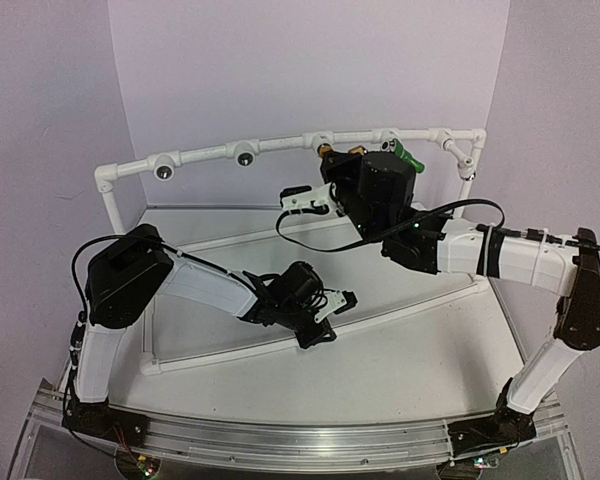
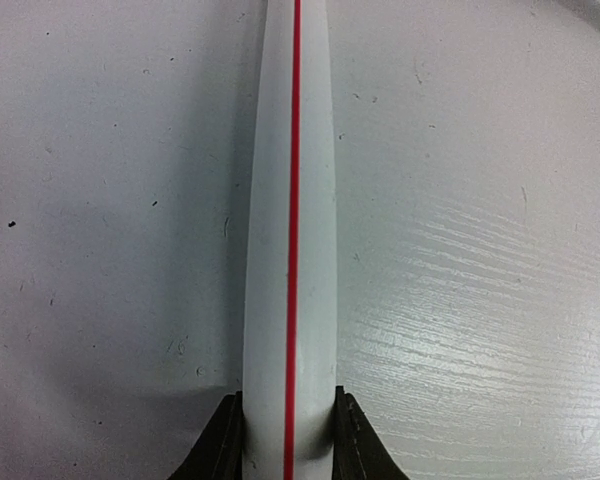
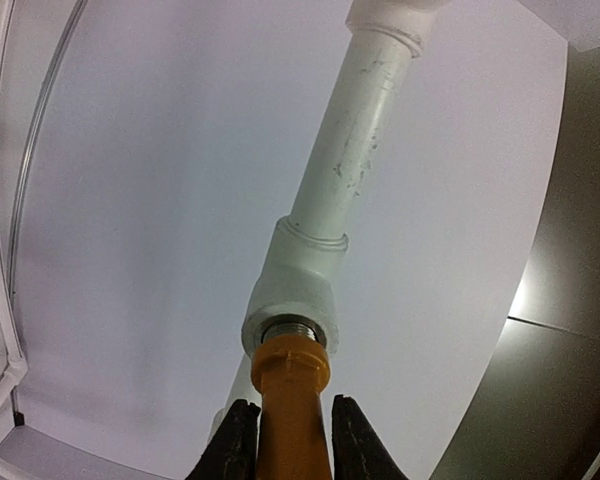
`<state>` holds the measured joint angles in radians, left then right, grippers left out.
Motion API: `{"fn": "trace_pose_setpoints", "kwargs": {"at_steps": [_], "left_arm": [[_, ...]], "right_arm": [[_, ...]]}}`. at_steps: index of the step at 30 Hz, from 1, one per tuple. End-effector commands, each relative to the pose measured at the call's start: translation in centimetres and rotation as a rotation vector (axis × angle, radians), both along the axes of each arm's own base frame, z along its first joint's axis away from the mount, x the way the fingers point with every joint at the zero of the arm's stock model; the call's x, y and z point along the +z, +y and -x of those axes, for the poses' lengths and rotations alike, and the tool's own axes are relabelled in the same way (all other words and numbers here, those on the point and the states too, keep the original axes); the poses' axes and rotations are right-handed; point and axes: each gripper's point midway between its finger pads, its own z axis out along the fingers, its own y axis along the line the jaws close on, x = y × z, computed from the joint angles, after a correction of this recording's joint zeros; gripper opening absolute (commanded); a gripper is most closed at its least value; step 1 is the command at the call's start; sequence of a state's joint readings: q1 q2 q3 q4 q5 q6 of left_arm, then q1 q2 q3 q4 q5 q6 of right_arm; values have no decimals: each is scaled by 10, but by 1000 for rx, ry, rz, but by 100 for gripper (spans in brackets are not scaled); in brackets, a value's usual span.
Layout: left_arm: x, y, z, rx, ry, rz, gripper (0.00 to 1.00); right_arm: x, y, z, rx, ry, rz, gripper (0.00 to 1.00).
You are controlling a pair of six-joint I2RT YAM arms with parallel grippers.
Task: Install the water faucets
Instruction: Screw the water faucet onto the adaptor.
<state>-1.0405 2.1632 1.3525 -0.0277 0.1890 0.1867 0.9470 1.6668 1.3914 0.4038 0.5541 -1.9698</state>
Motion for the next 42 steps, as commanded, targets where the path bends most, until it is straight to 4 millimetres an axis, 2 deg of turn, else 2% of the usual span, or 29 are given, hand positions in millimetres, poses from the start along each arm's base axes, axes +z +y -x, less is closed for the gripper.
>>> {"fn": "trace_pose_setpoints", "kwargs": {"at_steps": [1,5,15,20,31,42], "left_arm": [[-44,19,37,-59,122,-114,0],[-43,20,37,-59,119,-113,0],[-42,19,38,-62,120,-109,0],[-42,19,38,-63,120,-109,0],[-41,16,42,-76,123,-106,0],[-41,16,43,-79,118,-109,0]], "right_arm": [[-15,-2,-13,-24,17,-16,0],[-12,-3,-13,-30,15,-28,0],[19,-4,-17,-44,-25,-178,0],[16,-2,-18,-41,-18,-187,0],[27,1,-20,-36,3,-280,0],[27,4,-24,-40,22,-338,0]]}}
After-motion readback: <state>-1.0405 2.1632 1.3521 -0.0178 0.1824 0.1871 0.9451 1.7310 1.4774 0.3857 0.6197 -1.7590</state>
